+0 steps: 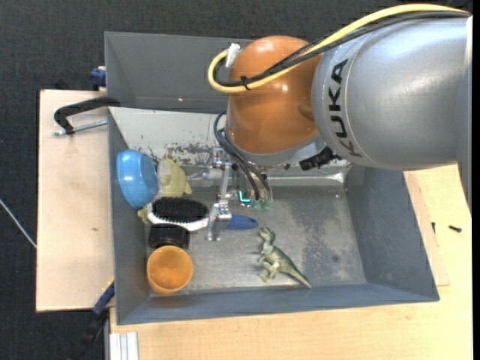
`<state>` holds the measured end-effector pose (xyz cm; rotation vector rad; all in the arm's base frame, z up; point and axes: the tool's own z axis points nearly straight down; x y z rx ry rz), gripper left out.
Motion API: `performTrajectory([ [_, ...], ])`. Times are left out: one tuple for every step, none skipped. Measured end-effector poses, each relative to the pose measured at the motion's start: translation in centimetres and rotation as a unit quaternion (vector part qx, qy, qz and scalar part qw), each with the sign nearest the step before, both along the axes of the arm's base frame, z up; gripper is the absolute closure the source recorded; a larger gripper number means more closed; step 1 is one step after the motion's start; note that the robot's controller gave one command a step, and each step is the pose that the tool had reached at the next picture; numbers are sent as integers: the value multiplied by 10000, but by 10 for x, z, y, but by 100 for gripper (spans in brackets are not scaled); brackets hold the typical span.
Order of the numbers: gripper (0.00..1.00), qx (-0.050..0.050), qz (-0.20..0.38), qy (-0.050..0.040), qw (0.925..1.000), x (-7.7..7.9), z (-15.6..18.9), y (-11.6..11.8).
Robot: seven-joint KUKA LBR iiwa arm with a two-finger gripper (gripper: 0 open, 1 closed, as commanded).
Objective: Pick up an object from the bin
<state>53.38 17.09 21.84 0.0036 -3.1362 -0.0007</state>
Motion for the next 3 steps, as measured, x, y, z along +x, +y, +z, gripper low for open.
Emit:
performTrajectory([
  [0,-46,208,-4,9998,57,-136,25],
  [100,-36,196,-22,9998,59,-131,25],
  [100,19,1117,-92,9937,52,21,32],
])
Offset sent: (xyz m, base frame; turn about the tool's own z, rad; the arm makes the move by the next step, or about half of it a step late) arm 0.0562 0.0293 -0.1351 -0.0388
